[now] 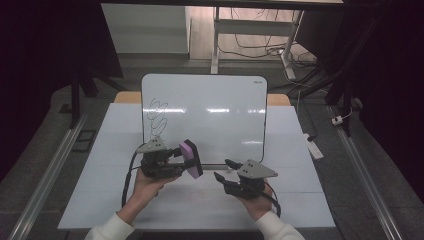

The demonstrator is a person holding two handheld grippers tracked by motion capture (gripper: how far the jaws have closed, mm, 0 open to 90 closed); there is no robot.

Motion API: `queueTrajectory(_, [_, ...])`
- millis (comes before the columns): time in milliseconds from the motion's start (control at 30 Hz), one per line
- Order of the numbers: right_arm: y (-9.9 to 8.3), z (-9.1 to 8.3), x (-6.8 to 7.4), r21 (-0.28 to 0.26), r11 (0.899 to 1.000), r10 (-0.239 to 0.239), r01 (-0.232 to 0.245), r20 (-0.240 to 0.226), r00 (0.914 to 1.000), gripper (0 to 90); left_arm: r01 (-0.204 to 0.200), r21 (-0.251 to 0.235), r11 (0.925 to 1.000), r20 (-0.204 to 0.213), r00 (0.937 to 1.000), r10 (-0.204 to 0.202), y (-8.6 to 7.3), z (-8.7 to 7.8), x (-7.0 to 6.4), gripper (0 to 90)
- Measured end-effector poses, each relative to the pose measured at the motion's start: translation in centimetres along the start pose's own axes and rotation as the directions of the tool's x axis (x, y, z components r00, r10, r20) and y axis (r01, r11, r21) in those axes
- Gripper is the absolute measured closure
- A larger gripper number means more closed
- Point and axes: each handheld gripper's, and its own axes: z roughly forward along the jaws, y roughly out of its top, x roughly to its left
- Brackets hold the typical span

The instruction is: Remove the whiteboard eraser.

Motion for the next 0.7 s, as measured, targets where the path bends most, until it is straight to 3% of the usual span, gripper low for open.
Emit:
queueTrajectory(133, [-0.7,-1.1,-1.5,0.024,1.0,0.005,-0.006,0.036,0.9993,41.0,0.004,-0.008,1.0,-0.004,1.0,-0.005,0.0,-0.8,0.2,39.1])
queueTrajectory(233, [-1.7,-2.8,-3.0,0.044,0.999,-0.002,-0.002,0.089,0.996,39.9,0.011,-0.015,0.9998,-0.011,0.9999,-0.011,0.1,-1.5,0.5,39.1])
queueTrajectory(433, [-3.3,-5.0,-4.7,0.053,0.998,0.024,-0.034,0.169,0.9853,39.4,0.019,-0.03,0.9994,-0.025,0.9995,-0.02,0.3,-2.3,0.8,39.2])
queueTrajectory(567, [-4.1,-6.0,-5.7,0.063,0.997,0.038,-0.052,0.201,0.9789,39.4,0.015,-0.041,0.999,-0.034,0.9993,-0.017,0.5,-2.9,1.0,39.3])
queueTrajectory(700, [-4.9,-6.5,-6.6,0.093,0.995,0.01,-0.03,0.215,0.9766,39.4,0.015,-0.043,0.9989,-0.041,0.999,-0.017,0.6,-3.3,1.2,39.3])
